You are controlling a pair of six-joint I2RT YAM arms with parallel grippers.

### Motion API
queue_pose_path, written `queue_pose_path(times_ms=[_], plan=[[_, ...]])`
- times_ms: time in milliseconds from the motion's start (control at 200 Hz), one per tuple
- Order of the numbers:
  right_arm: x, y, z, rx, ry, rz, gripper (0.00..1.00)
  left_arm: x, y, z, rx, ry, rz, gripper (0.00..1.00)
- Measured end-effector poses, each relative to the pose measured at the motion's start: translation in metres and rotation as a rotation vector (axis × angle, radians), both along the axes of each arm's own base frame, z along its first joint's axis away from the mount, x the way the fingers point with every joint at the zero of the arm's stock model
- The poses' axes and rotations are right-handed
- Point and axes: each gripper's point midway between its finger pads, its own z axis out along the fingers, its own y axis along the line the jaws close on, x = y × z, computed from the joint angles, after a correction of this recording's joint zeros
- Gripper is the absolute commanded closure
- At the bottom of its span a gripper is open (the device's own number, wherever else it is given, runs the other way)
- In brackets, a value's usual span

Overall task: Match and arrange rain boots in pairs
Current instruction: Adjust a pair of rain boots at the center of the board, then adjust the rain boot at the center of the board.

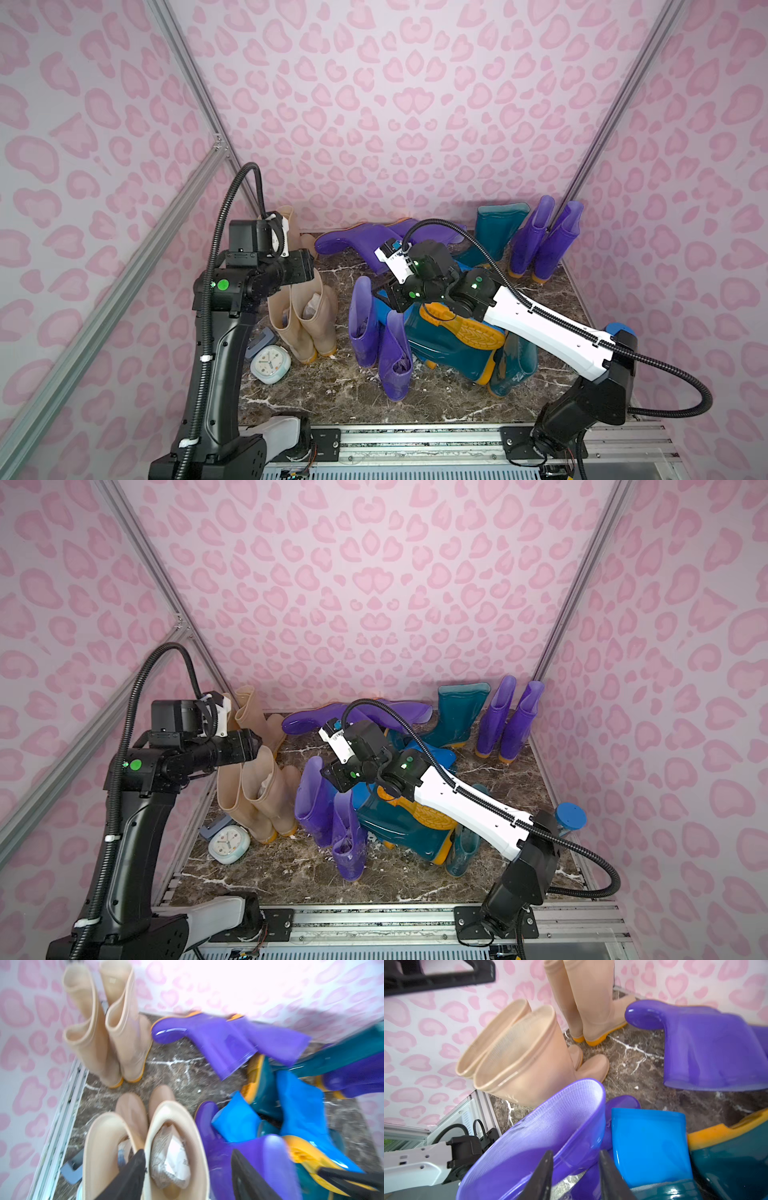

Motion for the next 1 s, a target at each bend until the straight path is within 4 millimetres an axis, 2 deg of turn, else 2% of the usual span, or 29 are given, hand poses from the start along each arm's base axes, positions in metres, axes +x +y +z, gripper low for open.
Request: queue_pose_path(times_ms=[85,145,250,315,385,525,615,715,895,1000], plan=[[0.005,-0.004,0.022,0.034,-0.039,-0.019,0.52,0.003,-0.009,0.015,-0.039,-0.022,-0.030,0.35],[0.016,-0.016,0.036,0.060,-0.065,-0.056,0.52,0.009,-0.017,0.019,-0.060,-0.020,-0.056,0.38],[0.062,-0.054,0.050,0.091,-0.100,-0.192,0.51,0.021,-0.041,0.023,-0.083,-0.010,-0.128,0.40],[0.093,-0.077,0.045,0.083,-0.104,-0.279,0.49,0.026,-0.056,0.024,-0.091,-0.002,-0.175,0.41],[0.126,-0.093,0.029,0.069,-0.089,-0.348,0.48,0.031,-0.073,0.023,-0.097,0.005,-0.222,0.41],[0.176,-0.114,-0.023,0.024,-0.010,-0.462,0.42,0.041,-0.103,0.011,-0.105,0.042,-0.300,0.42],[0.200,-0.110,-0.048,0.024,0.022,-0.500,0.39,0.046,-0.112,0.005,-0.123,0.050,-0.325,0.43],[0.228,-0.093,-0.076,0.037,0.065,-0.528,0.38,0.050,-0.112,0.001,-0.126,0.043,-0.321,0.43],[0.250,-0.075,-0.145,0.063,0.208,-0.584,0.36,0.035,-0.108,-0.004,-0.136,0.017,-0.316,0.41],[0.254,-0.070,-0.171,0.096,0.276,-0.629,0.35,0.028,-0.106,-0.001,-0.142,-0.019,-0.314,0.41]])
